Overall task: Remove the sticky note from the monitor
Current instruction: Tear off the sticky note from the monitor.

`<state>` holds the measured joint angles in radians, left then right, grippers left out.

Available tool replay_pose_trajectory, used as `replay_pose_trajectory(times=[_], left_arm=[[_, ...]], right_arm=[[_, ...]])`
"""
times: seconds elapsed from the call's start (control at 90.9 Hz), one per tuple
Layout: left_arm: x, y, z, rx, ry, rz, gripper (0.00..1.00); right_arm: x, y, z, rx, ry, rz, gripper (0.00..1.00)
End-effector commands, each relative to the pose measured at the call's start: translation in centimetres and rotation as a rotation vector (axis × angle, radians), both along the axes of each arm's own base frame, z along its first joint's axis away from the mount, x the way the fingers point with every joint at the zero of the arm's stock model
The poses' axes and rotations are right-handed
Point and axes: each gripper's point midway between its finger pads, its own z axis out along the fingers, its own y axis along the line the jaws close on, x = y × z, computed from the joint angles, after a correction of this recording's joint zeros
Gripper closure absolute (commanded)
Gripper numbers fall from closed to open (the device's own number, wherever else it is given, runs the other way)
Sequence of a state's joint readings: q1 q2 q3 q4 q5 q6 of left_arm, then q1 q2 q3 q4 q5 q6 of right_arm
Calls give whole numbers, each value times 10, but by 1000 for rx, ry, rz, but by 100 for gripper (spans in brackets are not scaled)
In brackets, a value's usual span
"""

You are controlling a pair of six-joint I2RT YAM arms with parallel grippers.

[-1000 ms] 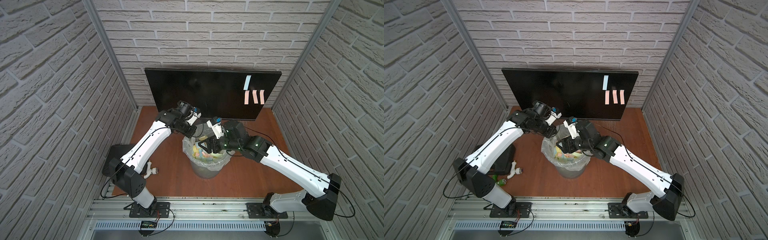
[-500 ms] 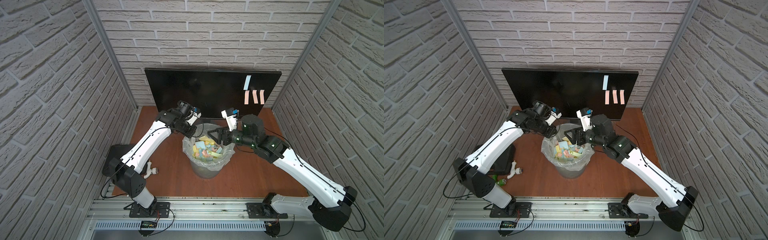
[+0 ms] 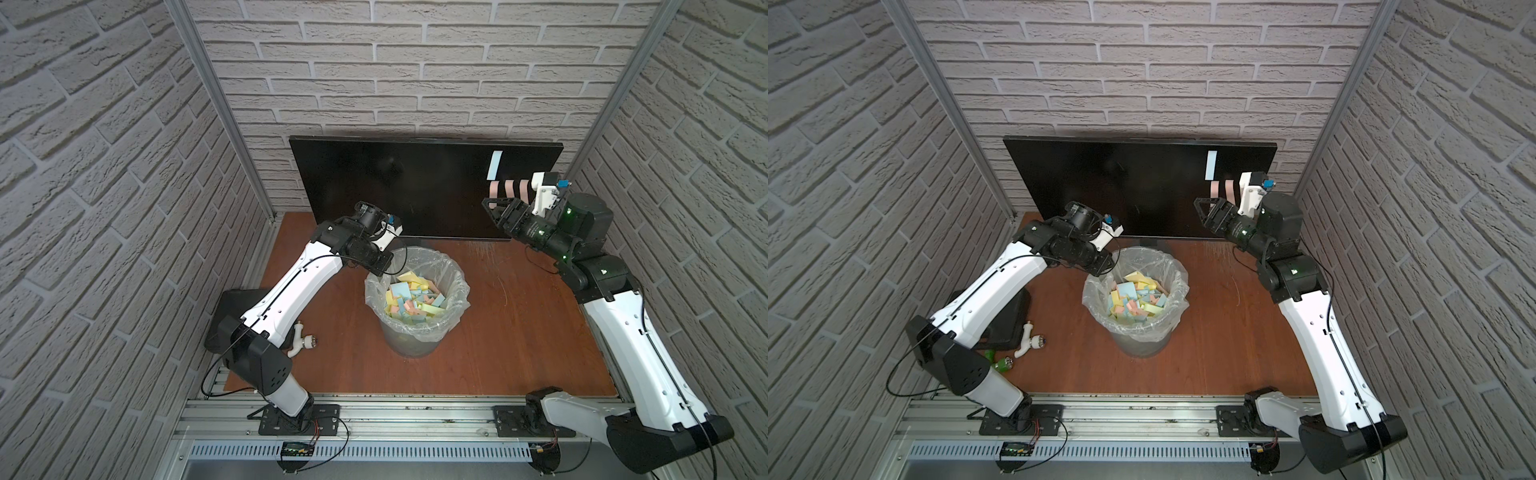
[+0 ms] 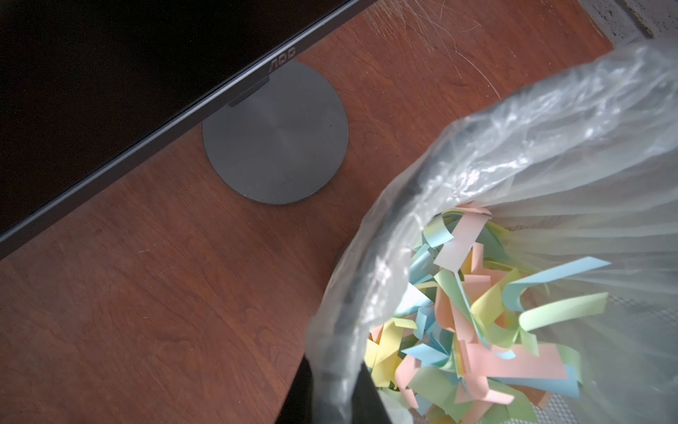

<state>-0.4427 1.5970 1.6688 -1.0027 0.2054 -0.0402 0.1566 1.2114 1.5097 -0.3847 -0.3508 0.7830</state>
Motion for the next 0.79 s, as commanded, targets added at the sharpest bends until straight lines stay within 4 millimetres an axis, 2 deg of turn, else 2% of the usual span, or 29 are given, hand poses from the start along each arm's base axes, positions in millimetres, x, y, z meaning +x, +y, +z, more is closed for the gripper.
replay_pose_trajectory(times=[0.0,0.099,0.396,0.781], left_arm=[[0,-4,12,-15,-30,-32,83],[0,-3,12,-12,-32,-32,83],[0,-3,13,-13,-34,-31,83],[0,-4,13,-16,-33,-33,83]], right_arm=[[9,3,37,80,-80,42,37],[20,-5,43,77,-91,12,37],[44,-22,40,42,-94,-34,37],[64,-23,40,18,-110,-24,38]])
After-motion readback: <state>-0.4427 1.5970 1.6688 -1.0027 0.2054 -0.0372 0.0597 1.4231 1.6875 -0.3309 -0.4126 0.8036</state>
